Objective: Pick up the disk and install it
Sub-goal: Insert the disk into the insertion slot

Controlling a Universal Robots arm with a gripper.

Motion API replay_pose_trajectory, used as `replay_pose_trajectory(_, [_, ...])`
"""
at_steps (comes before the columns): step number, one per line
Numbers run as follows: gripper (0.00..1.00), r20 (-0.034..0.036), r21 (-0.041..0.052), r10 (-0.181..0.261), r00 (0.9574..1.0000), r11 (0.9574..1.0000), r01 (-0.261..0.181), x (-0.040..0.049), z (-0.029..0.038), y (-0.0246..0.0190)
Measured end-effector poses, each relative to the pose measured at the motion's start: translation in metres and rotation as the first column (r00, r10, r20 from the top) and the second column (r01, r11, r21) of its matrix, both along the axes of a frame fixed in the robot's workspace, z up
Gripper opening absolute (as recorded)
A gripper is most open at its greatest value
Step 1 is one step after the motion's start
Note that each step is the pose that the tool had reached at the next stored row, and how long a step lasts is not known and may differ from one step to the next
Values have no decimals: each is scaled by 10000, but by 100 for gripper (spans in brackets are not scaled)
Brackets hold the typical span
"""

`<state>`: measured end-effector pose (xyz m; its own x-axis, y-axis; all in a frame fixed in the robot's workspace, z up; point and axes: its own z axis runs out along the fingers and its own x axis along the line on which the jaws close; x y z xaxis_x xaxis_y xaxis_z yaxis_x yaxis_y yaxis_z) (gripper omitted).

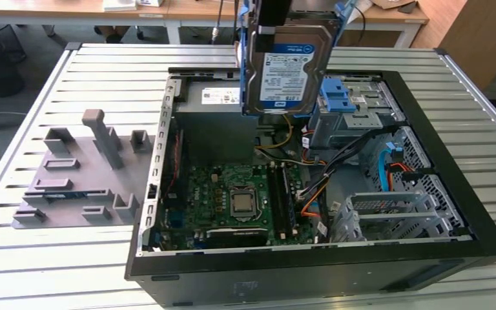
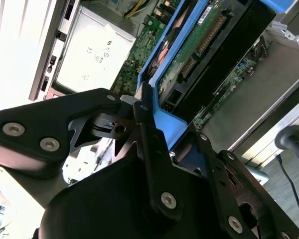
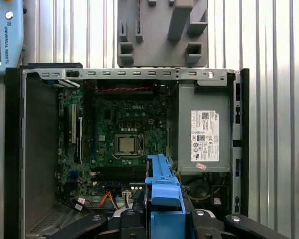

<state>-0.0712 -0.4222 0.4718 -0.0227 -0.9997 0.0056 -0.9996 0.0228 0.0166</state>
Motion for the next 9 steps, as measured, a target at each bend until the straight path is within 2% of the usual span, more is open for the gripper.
replay_pose_trajectory(9, [36, 0, -1, 0, 10000, 10000, 0, 19, 0, 0])
